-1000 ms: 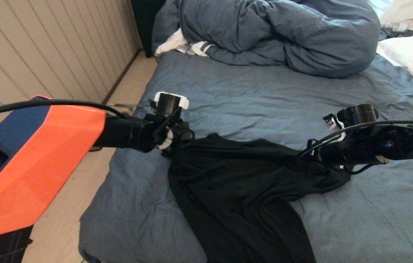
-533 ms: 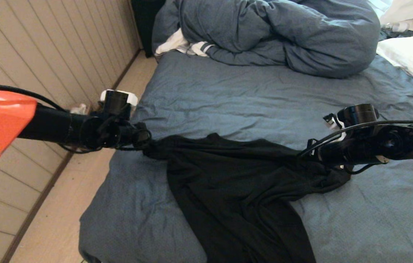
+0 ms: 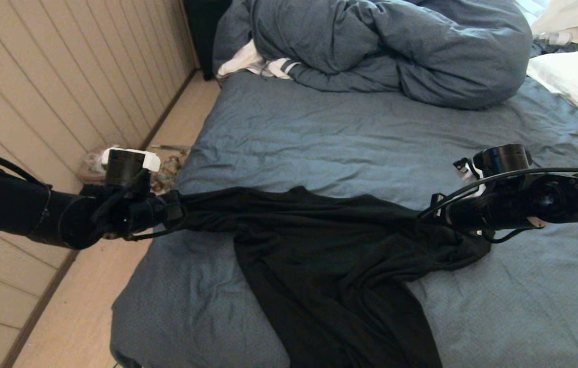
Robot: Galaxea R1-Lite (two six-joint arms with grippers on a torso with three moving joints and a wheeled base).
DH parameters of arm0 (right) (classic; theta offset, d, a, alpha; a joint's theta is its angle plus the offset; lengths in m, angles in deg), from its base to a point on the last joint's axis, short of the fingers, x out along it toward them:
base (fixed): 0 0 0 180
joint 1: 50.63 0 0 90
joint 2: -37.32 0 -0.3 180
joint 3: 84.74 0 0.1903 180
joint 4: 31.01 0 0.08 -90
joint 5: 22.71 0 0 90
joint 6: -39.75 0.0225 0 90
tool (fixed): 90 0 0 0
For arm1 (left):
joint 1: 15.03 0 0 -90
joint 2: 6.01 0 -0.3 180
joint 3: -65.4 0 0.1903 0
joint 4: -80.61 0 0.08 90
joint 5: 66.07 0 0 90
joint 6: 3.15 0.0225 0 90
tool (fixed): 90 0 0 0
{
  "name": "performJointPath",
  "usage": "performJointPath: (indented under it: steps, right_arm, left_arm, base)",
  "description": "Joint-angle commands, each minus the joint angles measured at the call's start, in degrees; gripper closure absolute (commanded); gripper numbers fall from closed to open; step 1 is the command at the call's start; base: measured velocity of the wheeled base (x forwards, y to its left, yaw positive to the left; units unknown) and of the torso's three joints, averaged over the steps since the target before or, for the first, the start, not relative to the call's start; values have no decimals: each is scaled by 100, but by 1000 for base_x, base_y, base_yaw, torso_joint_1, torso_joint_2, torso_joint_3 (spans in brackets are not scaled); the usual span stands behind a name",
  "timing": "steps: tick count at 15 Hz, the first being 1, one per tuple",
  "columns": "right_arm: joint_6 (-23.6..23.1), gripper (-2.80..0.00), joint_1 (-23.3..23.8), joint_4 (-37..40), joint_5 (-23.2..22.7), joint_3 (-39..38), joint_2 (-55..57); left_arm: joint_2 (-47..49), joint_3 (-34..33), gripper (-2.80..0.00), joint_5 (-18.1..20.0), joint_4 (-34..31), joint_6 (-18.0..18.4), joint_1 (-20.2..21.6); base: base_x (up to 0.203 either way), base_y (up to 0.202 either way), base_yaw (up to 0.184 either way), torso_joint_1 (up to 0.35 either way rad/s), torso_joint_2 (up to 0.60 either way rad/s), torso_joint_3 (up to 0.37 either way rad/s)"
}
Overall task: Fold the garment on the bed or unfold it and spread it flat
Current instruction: Unford the black T-shirt
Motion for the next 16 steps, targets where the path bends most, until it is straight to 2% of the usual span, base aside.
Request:
performJointPath:
  steps: [1,4,5,12,14,16]
  right_arm:
    - [18,0,15,-1,-14,0,-13]
    - [27,0,15,-1,-14,0,-13]
    - [18,0,15,-1,-14,-8,-21]
    - [18,0,12,-1,-23,-23,-95]
    - [-144,0,-11,-10,1,15,-106]
    - [-466,0,-69,-10,3,99,-41]
  left_arm:
    - [-177,-251,0,-8,144,-19,16]
    - [-18,-203,0,-7,138,-13,89]
    - [37,-134,-280,-5,137,-6,92]
    - [-94,420,-280,49,-55,-3,493]
    - [-57,890,-280,206,-395,-9,464]
    - [76,1505,-280,306,-1002,-10,348]
  base:
    - [0,0,0,0,0,0]
    - [0,0,0,0,0,0]
    - [0,0,0,0,0,0]
    - [0,0,0,0,0,0]
    - [0,0,0,0,0,0]
    - [0,0,0,0,0,0]
